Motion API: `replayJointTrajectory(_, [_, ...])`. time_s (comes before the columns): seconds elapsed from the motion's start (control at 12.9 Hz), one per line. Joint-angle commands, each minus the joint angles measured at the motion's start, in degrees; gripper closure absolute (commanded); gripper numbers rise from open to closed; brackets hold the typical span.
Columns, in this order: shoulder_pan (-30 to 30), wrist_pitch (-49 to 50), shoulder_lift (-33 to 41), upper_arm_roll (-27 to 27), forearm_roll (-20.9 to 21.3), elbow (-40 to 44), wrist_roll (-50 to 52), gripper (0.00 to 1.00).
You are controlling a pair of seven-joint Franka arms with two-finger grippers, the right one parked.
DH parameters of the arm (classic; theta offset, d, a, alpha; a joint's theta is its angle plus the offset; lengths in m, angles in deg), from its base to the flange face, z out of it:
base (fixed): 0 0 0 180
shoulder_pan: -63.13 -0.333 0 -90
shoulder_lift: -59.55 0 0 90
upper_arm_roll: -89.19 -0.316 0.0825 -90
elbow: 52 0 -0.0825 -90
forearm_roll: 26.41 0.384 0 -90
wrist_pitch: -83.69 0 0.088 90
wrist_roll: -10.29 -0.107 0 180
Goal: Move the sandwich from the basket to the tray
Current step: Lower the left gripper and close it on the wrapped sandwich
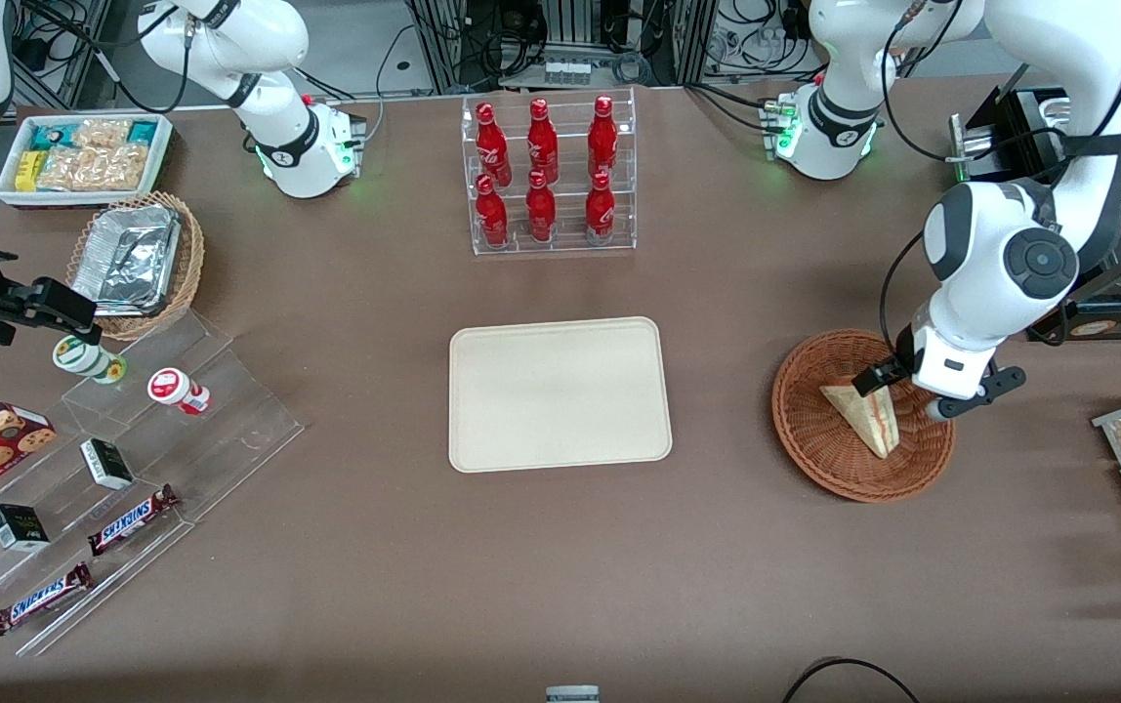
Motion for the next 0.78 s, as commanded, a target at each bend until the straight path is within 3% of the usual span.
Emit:
replayJointTrajectory(0.0, [0.6,-1.3,-1.5,0.3,0.1,0.6,10.3,0.00])
replayJointTrajectory(0.7, [0.4,-6.0,-6.6,0.2,1.2,1.3,10.0,0.00])
